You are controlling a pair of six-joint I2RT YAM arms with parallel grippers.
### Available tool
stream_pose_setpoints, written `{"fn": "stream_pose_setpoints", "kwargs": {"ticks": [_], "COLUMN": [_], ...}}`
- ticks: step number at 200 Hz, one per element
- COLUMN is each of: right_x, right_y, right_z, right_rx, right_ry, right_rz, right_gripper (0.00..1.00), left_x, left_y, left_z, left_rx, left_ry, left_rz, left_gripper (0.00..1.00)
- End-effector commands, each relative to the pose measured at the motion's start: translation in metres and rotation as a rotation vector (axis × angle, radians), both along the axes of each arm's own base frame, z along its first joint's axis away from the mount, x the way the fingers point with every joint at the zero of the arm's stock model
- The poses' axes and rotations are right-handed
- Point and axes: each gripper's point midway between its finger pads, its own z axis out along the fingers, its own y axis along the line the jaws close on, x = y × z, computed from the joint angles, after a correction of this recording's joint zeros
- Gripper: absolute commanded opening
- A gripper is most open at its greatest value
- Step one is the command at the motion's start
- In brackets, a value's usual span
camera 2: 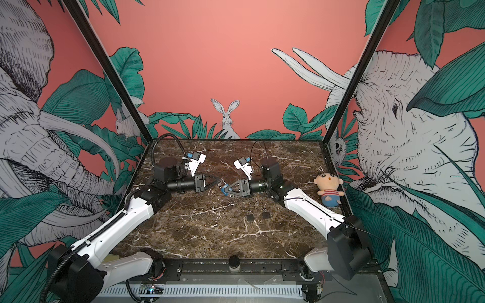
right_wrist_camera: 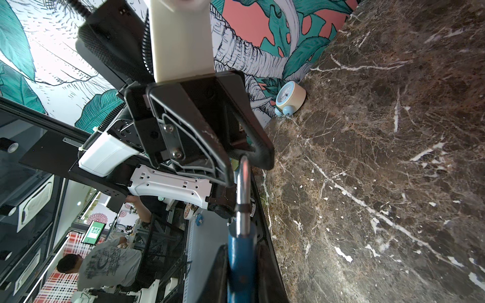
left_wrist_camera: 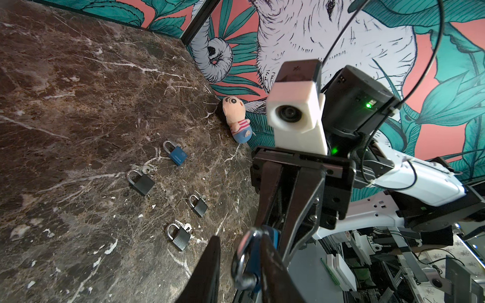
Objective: Lock with the key
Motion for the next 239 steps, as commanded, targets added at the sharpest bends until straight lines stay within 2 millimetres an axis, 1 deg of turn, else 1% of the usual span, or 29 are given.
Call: {"fn": "stream_pose_setpoints", "kwargs": {"ticks": [1,38,54,87,120,139,162,192,239], "right_x": [0.002,0.003,0.004,0.003,0.001,-0.002,-0.003,-0.006,-0.005], "right_y": [0.001,0.003,0.003,0.003,0.003,0.003,0.003,0.003,0.003], "right_z": [0.014,0.017,0.019,0.023,0.03,0.037,0.041,0.047,0.047], "right_rx": [0.048,0.056,0.063,0.071,0.101,0.129,0.148,0.172,0.173], "right_ry": [-0.047,-0.049,-0.046,-0.046,-0.035,-0.031,-0.022,-0.017,-0.016], "right_rz": [0.02,0.021,0.022,0.023,0.038,0.051,0.058,0.071,0.064], "right_gripper": [0.0,0.0,0.0,0.0,0.0,0.0,0.0,0.0,0.0], "left_x": [-0.002,-0.004,-0.004,-0.003,-0.002,-0.001,0.002,0.004,0.003], "left_y": [-0.001,0.0,0.0,0.0,-0.001,-0.002,-0.002,-0.003,-0.004], "left_z": [0.004,0.002,-0.001,-0.007,-0.013,-0.019,-0.025,-0.028,-0.033], "left_rx": [-0.024,-0.024,-0.02,-0.013,-0.008,-0.003,-0.001,-0.002,-0.009], "left_ry": [-0.023,-0.015,-0.011,0.002,0.013,0.024,0.031,0.035,0.055], "left_rz": [-0.024,-0.031,-0.031,-0.028,-0.034,-0.034,-0.03,-0.028,-0.036], "left_gripper": [0.25,0.19,0.14,0.09,0.0,0.0,0.0,0.0,0.0]}}
